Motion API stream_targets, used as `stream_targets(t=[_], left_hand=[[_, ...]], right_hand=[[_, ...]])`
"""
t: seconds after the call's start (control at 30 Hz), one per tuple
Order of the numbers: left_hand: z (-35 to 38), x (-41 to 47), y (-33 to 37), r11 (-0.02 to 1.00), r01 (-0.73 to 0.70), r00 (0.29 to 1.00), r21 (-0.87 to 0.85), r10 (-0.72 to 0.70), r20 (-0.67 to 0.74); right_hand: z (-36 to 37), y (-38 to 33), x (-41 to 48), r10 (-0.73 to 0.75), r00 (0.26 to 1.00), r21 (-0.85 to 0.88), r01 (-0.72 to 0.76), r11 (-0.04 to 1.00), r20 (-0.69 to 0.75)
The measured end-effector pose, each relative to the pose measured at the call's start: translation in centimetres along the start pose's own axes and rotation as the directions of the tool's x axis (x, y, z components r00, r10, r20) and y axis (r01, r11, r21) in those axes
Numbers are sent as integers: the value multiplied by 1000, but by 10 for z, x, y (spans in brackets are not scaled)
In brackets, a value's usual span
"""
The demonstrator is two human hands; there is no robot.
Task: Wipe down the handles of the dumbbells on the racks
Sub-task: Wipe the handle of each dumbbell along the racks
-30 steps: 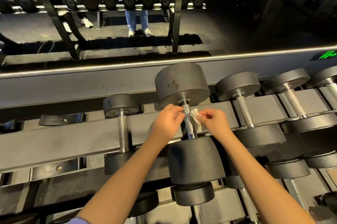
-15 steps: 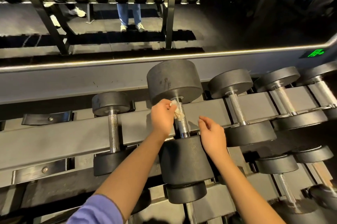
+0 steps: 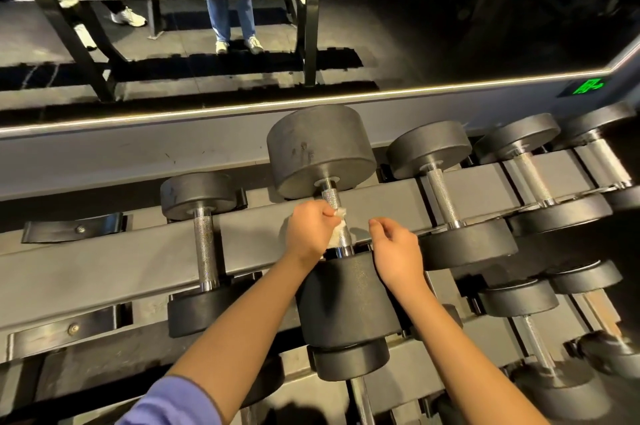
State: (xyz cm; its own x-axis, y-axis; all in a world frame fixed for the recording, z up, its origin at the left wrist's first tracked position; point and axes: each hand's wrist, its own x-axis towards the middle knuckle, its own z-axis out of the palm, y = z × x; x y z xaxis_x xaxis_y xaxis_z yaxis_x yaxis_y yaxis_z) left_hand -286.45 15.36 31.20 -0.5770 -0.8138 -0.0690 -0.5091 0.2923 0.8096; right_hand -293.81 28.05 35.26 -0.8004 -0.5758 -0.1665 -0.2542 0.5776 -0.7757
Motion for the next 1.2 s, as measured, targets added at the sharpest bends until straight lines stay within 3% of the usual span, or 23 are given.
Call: stream_targets(t=[0.1,0.17,0.33,0.43,0.6,0.77,0.87,0.97,1.2], left_hand=[[-8,13,-1,998,51,995,-38,-54,-85],[-11,19,1,994,88,994,-58,-91,-60],[-7,16,-12,972,232,955,-50,-217,202],[-6,10,-15,972,232,929,21,-228,291],[-4,14,-3,982,186,981,18,-186,47],[-4,24,13,983,169,983,-76,-173,-57],[-3,26,16,993,112,991,34,-109,-80],[-3,24,17,986,34,999,165,-33,-7],[8,10,25,906,-79,996,415,54,72]], right_hand=[[0,-1,0,7,1000,23,-7,1000,-3],[0,-1,0,4,1000,33,-4,999,-8],[0,-1,-1,-5,1000,34,6,999,-14],[0,0,-1,-10,1000,27,10,1000,-18],[4,4,1,16,1000,-100,-16,995,-3],[8,12,-11,-43,998,-210,34,977,-40],[7,12,-12,-35,999,-205,26,978,-38],[7,12,-11,-26,999,-196,18,981,-38],[9,13,-13,-14,997,-147,3,989,-76]])
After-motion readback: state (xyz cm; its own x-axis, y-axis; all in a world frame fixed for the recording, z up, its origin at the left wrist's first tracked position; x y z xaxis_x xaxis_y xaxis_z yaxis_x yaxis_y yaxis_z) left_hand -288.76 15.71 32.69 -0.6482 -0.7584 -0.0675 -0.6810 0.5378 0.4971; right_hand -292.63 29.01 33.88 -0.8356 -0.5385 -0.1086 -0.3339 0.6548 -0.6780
